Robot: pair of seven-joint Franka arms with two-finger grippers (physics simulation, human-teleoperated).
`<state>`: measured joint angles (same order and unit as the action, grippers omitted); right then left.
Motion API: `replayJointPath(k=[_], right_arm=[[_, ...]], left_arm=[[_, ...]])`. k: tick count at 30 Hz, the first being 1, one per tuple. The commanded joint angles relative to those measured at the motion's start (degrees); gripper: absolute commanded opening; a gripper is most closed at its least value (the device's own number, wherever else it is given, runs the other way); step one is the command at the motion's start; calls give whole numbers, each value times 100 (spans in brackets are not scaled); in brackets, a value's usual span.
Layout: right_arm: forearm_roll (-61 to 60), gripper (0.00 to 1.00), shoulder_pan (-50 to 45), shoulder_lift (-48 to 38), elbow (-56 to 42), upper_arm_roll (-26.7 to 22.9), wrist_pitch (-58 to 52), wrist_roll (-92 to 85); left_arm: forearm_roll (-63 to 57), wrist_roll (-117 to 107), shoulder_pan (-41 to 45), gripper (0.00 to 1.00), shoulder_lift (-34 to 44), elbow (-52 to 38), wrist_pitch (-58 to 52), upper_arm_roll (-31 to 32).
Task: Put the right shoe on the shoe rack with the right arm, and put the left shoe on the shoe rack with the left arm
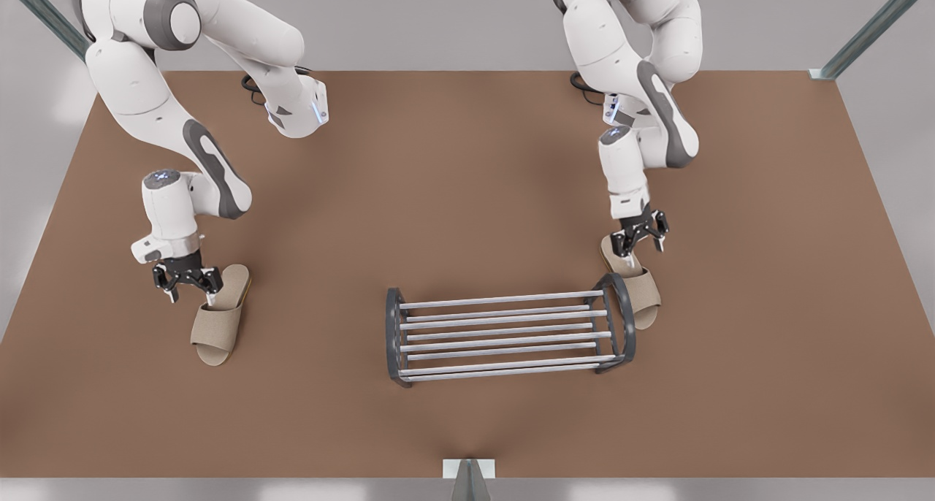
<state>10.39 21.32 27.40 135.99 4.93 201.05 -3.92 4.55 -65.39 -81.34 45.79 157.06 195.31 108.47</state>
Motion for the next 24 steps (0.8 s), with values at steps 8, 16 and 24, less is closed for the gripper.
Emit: replayJointPath(k=[8, 16, 24], right_arm=[[24, 100, 30, 275, -161, -1, 5, -56], [-11, 100, 13, 503, -257, -1, 5, -56], [33, 100, 110, 521, -275, -19, 5, -65]], left_arm=[[-526, -96, -189, 99, 185, -9, 490, 95], [-807, -88, -813, 99, 203, -159, 499, 578], [-859, -96, -1068, 99, 422, -282, 499, 824]])
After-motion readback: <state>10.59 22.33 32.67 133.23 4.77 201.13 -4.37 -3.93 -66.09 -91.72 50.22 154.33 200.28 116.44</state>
